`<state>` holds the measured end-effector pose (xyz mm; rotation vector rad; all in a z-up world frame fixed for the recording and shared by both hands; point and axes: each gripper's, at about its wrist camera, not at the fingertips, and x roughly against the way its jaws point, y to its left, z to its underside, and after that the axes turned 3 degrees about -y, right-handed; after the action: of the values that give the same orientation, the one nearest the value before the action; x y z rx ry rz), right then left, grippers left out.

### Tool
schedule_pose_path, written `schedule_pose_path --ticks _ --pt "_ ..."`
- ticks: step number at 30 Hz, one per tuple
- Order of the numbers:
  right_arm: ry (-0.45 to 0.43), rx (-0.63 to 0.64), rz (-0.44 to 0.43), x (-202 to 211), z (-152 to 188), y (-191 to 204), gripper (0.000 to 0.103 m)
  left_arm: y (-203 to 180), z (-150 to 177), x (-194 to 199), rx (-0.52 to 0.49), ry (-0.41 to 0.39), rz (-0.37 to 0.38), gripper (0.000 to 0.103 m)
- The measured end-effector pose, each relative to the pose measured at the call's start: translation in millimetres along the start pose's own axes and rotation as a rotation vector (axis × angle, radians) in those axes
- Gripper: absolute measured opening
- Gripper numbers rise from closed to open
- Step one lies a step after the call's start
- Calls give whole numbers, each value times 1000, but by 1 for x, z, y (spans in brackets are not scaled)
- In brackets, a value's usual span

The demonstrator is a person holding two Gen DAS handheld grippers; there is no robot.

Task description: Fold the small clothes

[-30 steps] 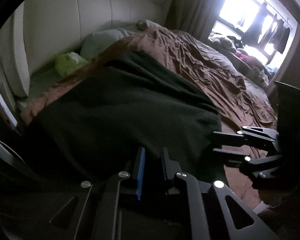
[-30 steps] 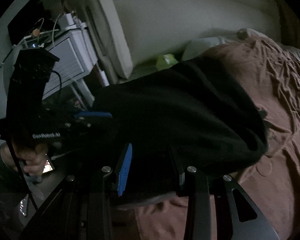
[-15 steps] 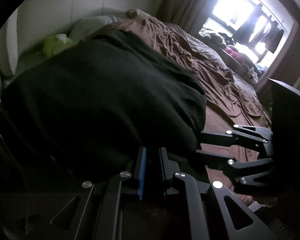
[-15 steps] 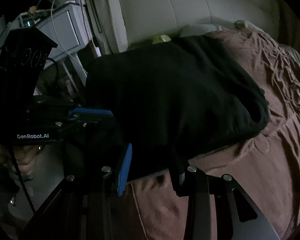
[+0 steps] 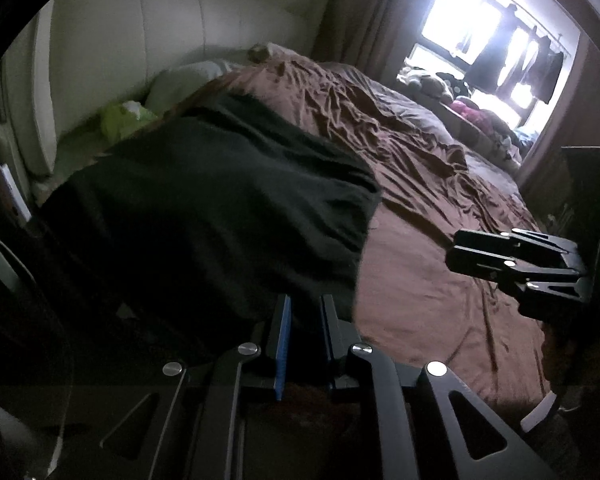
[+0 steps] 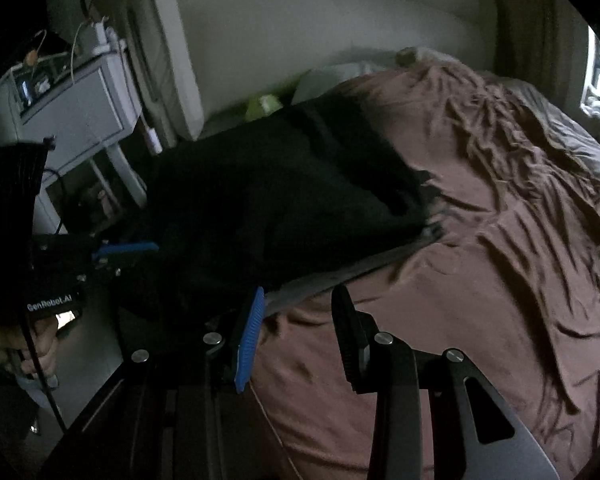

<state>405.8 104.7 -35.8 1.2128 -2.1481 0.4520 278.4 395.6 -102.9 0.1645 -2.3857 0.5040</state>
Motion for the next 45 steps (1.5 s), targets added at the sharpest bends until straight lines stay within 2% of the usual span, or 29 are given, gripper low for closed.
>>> schedule_pose_path --ticks 1,2,3,4,5,6,7,9,10,22,31,37,45 --pt "-7 -8 11 9 0 -2 45 -6 -1 5 -7 -10 0 25" --pt "-13 -12 19 15 2 -3 61 -11 0 9 -11 -21 -3 43" --pt "-26 -18 35 26 6 -3 75 -16 -1 14 -15 -36 -4 55" --pt "-35 -22 48 34 7 -4 80 -21 -1 19 -21 -56 -4 82" --pt "-42 -26 64 42 9 -4 85 -28 -2 27 -31 -88 -4 100" --pt "-50 -31 79 52 12 -4 87 -34 -2 33 -41 -120 -4 103" --pt "-58 -32 91 60 16 -4 89 -39 -2 40 -54 -151 -4 103" --pt "-79 -35 123 79 22 -3 102 -50 -4 47 -68 -160 -8 103" --pt "-88 -43 133 89 25 -5 103 -52 -5 48 -67 -158 -5 103" --pt "-164 -81 240 196 62 0 103 -112 0 92 -122 -231 36 103" --pt "-212 -85 277 280 95 6 103 -160 6 118 -147 -258 47 103" --pt "-258 -98 344 337 130 18 103 -201 23 140 -195 -282 70 103" --pt "-339 -123 413 387 178 41 103 -240 50 167 -237 -315 68 103"
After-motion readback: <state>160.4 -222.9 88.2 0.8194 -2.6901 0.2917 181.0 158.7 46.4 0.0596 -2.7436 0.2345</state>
